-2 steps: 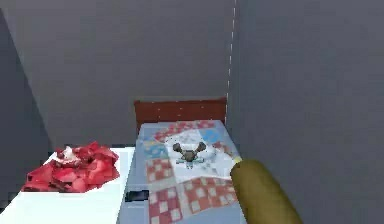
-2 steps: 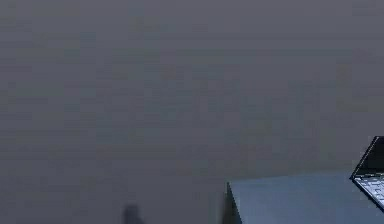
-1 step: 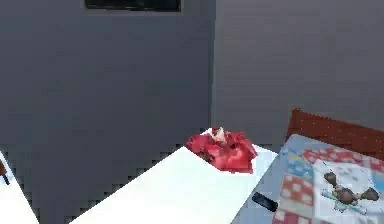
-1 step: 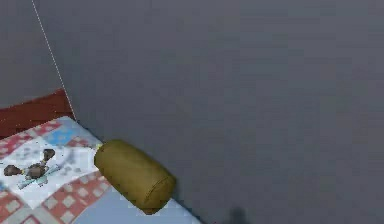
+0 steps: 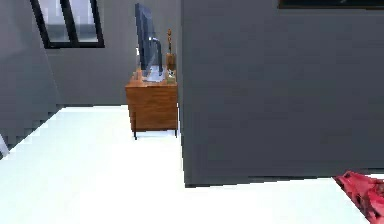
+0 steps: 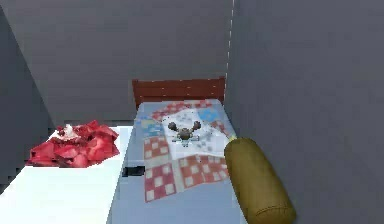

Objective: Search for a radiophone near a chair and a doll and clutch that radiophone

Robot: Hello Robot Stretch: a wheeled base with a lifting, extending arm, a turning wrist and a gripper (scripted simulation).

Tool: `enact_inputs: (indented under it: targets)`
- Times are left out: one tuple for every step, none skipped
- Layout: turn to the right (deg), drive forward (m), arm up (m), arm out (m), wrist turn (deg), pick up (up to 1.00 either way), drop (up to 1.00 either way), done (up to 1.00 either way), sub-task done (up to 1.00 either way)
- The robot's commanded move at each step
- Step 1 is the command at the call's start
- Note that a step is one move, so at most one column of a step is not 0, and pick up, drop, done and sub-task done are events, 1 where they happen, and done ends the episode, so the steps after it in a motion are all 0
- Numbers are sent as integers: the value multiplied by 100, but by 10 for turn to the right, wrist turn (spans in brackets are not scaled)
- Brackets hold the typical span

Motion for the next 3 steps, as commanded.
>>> enact_inputs:
  targets:
    - [-180, 0, 0, 0, 0, 0, 0, 0, 0]
    - [-270, 0, 0, 0, 0, 0, 0, 0, 0]
    - [0, 75, 0, 0, 0, 0, 0, 0, 0]
